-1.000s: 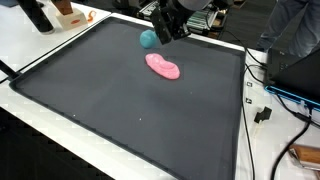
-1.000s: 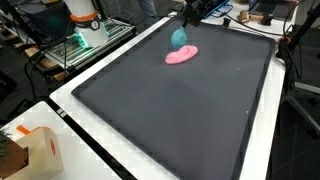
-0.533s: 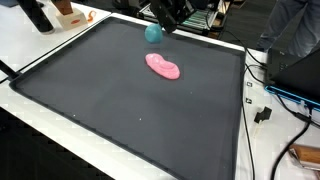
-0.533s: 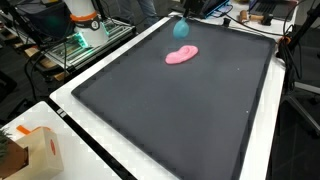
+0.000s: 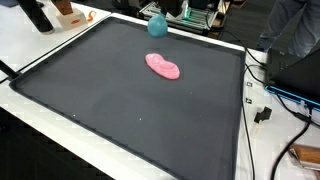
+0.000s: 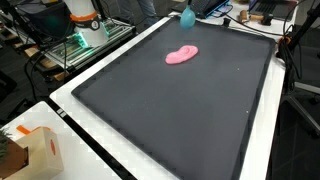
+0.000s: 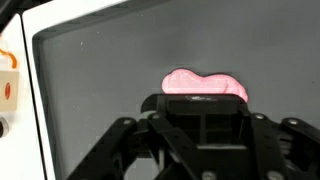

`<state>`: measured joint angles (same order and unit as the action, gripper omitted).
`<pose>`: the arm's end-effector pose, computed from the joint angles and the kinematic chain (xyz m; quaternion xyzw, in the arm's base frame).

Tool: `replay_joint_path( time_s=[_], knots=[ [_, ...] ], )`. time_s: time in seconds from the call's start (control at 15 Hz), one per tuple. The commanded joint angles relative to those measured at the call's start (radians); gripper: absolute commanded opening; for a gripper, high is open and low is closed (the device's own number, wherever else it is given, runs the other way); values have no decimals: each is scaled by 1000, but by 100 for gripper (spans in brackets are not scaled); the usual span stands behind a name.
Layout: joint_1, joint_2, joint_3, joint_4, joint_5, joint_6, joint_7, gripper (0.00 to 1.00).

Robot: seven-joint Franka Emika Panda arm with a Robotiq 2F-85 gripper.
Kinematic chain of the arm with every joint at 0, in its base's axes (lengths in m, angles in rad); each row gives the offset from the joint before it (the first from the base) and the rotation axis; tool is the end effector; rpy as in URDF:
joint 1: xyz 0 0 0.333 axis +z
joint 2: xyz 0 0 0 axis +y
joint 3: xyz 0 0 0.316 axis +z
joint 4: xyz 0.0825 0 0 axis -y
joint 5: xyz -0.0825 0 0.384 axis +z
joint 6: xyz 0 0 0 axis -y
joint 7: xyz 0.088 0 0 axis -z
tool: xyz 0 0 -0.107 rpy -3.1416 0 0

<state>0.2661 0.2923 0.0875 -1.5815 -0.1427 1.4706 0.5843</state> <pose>0.5706 0.1878 0.4443 0.9726 -0.1048 -0.1514 0.1420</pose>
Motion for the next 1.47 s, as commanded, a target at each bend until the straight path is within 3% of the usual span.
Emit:
replay_joint_path(
  time_s=[0.0,0.93,1.0,1.07,1.4],
  knots=[
    [-39,-101,14,-111,65,97,-116,35],
    [-156,-266,3,-412,412,438,-638,35],
    [-159,-261,1,-415,407,421,-632,35],
    [-149,-220,8,-348,365,392,-587,60],
    [-159,-225,5,-373,378,395,-610,60]
  ],
)
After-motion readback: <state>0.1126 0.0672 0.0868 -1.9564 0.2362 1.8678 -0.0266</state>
